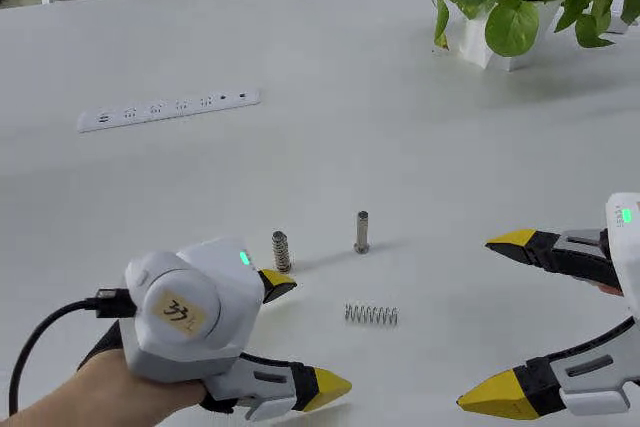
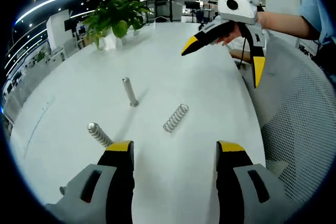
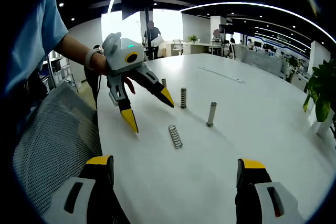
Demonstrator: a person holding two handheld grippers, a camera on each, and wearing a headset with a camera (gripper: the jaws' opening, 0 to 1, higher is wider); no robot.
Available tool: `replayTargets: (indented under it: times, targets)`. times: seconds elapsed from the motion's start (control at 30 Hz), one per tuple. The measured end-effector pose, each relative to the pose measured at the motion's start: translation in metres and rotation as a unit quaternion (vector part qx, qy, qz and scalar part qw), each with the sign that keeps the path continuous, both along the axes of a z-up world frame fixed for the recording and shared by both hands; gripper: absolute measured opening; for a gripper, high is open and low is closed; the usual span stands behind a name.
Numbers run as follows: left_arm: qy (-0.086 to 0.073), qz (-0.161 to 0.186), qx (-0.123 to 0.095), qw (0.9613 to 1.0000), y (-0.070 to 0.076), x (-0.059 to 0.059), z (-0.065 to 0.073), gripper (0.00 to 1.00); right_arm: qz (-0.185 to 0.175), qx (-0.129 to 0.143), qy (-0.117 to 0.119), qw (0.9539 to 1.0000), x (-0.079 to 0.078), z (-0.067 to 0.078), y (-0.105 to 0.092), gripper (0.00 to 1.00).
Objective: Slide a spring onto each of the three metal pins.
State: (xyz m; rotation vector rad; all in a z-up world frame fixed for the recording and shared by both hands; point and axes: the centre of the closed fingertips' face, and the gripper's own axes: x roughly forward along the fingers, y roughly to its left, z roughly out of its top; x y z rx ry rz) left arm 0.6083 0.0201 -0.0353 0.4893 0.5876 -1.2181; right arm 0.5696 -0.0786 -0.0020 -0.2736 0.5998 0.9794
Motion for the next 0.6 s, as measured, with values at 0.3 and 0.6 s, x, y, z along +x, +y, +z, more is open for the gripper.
replayTargets:
  times: [0.3,0.6]
  targets:
    - [-0.013,-0.049,0.037,0.9980,-0.025,0.011,-0.006,0.41,-0.010,0.000,0.005,0.9999,-0.005,-0.003,-0.006,0.96]
    - [-0.003,-0.078,0.065,0.9949,-0.032,0.014,-0.016,0.26,-0.024,0.010,0.010,0.9996,-0.006,-0.006,-0.007,0.96]
